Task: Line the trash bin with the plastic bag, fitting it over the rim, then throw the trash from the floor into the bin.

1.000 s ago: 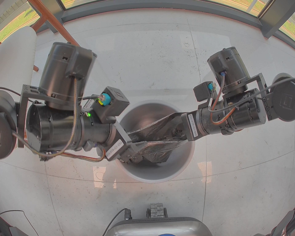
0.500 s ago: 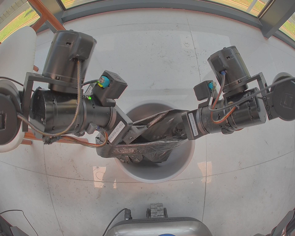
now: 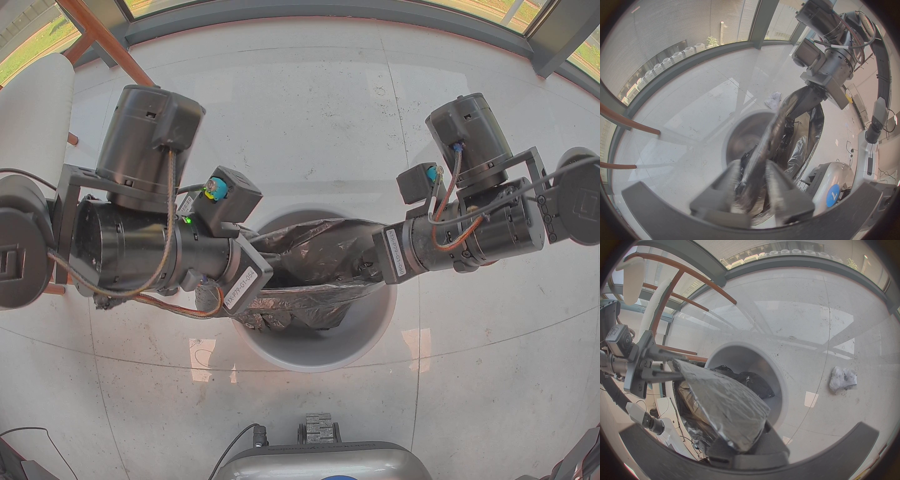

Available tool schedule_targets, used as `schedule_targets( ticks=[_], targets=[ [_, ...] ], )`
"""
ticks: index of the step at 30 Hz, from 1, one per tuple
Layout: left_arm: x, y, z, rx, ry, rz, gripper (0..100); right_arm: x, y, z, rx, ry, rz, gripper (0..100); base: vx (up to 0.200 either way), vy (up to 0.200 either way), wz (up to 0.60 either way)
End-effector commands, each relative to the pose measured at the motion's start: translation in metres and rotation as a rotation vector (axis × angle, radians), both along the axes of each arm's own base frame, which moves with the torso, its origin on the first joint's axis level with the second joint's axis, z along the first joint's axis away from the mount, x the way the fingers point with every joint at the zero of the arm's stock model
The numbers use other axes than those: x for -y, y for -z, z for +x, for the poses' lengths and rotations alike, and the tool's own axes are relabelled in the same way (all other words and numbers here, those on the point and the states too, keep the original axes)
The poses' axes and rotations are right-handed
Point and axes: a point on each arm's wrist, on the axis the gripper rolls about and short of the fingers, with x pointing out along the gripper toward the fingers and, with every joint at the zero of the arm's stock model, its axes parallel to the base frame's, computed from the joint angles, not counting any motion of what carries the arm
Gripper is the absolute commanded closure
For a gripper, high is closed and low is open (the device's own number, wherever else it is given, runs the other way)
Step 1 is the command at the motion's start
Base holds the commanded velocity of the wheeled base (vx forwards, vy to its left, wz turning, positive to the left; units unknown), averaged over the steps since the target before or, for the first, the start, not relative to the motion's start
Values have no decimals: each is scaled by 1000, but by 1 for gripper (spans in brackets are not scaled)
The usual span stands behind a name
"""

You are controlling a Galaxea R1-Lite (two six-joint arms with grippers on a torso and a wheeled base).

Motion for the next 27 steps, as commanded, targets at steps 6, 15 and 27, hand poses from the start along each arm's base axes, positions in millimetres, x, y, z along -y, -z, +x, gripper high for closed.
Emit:
schedule_targets(
  ticks=[6,15,27],
  targets=[
    [1,3,0,-83,-35,-101,100,20,-6,-1,-12,-43,25,100,0,0,0],
    [0,4,-1,-93,-38,-97,100,35,-10,5,2,-27,27,100,0,0,0],
    [10,-7,12,-52,-62,-125,100,51,-23,17,31,-44,76,100,0,0,0]
  ],
)
